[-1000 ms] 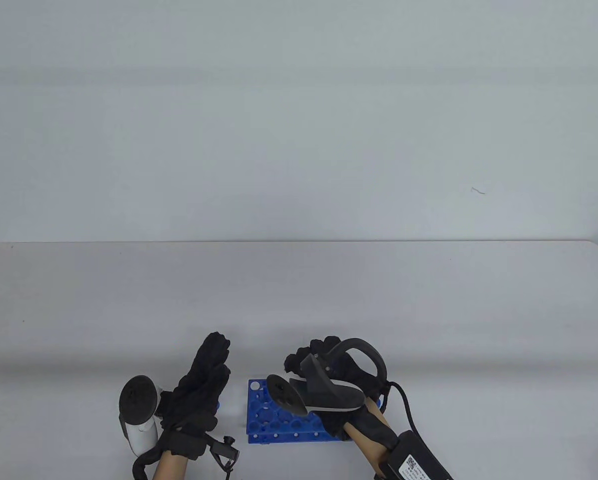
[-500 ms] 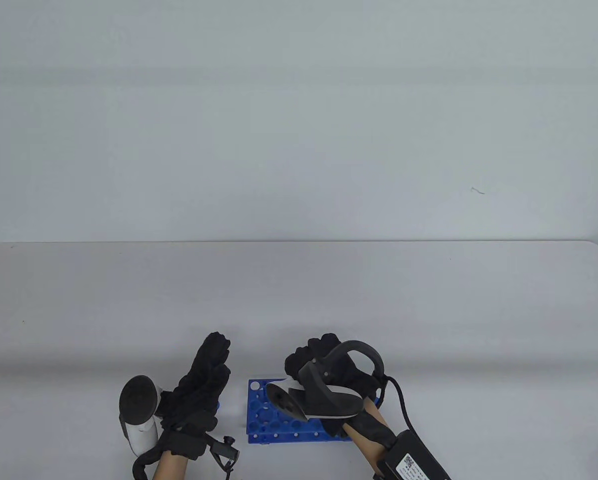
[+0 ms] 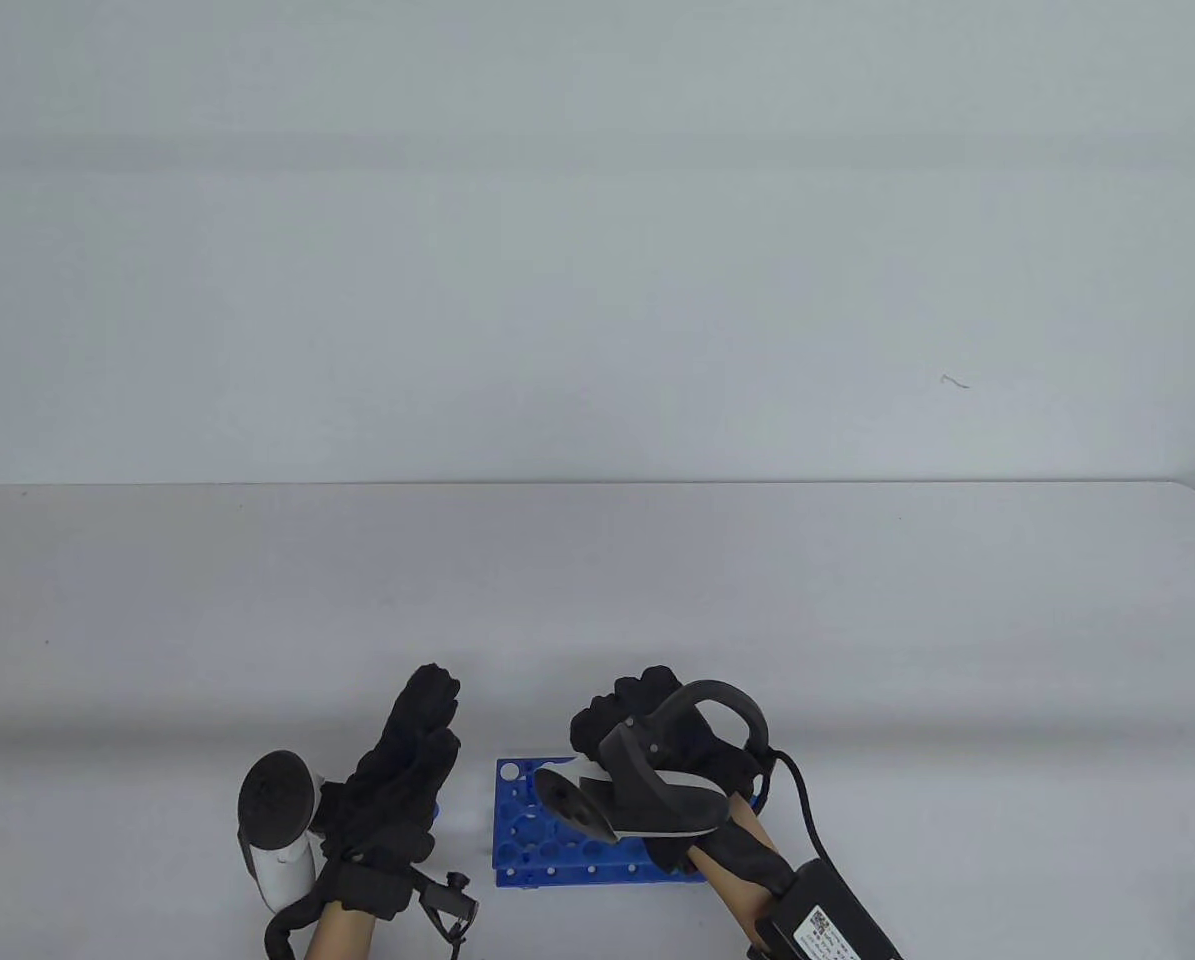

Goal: Press a plastic transfer pipette bulb to move liquid between test tubes

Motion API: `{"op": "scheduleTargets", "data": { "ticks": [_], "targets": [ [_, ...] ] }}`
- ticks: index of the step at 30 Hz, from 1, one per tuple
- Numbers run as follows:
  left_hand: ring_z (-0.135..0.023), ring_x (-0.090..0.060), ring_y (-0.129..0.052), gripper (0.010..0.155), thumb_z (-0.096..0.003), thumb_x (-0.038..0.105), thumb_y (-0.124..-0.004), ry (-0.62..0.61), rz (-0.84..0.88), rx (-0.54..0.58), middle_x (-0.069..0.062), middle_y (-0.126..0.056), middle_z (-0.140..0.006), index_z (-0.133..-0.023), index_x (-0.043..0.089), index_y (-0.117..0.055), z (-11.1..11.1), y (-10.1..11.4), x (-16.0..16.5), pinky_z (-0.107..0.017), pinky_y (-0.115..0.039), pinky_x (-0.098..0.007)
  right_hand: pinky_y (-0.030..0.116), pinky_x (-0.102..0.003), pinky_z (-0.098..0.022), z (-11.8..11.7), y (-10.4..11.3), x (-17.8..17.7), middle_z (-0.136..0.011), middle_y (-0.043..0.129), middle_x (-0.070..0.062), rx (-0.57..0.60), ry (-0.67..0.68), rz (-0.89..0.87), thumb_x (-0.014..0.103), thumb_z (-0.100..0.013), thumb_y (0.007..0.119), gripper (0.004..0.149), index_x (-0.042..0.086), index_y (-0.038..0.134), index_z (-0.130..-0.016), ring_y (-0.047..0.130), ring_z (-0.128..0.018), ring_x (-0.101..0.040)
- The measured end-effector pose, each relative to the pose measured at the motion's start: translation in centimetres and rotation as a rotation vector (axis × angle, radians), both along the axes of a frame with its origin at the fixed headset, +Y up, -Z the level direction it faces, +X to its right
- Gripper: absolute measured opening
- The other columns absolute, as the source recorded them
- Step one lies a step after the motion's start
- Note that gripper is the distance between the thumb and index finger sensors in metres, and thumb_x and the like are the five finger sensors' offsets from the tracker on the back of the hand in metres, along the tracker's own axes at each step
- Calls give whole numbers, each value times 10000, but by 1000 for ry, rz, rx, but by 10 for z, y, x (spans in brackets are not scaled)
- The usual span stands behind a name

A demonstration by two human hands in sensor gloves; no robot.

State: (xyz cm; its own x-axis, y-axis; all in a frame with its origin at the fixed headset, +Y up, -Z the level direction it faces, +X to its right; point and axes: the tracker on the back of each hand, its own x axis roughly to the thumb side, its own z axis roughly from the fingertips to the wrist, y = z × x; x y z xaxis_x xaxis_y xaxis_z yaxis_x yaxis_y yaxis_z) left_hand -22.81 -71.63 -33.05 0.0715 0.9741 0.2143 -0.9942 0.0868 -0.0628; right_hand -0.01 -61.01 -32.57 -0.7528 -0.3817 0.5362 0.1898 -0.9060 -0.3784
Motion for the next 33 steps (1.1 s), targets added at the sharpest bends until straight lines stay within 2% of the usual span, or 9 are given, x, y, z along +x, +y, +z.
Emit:
{"op": "scheduleTargets", "data": {
  "ticks": [9,17,23,28,33],
  "targets": [
    [-1099,-398,-451,924,-452,672,-664,1,-3,-2,-144,-427,-1226,-1174,182,-363,0,0,0,-811,-439,-613,791,-472,-550,1,2,2,-538,1047,72,-18,-17,5,393,-314,830,416,249,906,-698,1024,-460,-142],
    [-1098,-400,-450,924,-452,672,-664,0,-2,1,-146,-425,-1226,-1174,180,-365,0,0,0,-810,-439,-614,781,-482,-565,5,14,9,-596,1041,58,-43,-14,-53,400,-321,835,471,238,884,-761,1019,-487,-144],
    [-1098,-399,-452,923,-451,672,-664,-3,-1,3,-147,-427,-1225,-1173,183,-364,0,0,0,-810,-439,-613,777,-487,-569,14,40,27,-605,1039,53,-29,-27,-164,392,-326,837,470,237,881,-767,1017,-497,-151],
    [-1100,-397,-450,924,-452,673,-663,-3,-1,3,-146,-426,-1225,-1174,182,-362,0,0,0,-811,-439,-613,768,-499,-575,27,72,62,-620,1035,38,-26,-72,-277,380,-336,844,471,228,879,-780,1012,-512,-163],
    [-1099,-397,-452,924,-452,673,-663,-5,0,5,-146,-427,-1225,-1174,181,-363,1,0,1,-810,-438,-614,762,-507,-582,35,86,94,-638,1029,32,-64,-157,-287,367,-343,857,477,224,870,-798,1007,-530,-171]
  ]
}}
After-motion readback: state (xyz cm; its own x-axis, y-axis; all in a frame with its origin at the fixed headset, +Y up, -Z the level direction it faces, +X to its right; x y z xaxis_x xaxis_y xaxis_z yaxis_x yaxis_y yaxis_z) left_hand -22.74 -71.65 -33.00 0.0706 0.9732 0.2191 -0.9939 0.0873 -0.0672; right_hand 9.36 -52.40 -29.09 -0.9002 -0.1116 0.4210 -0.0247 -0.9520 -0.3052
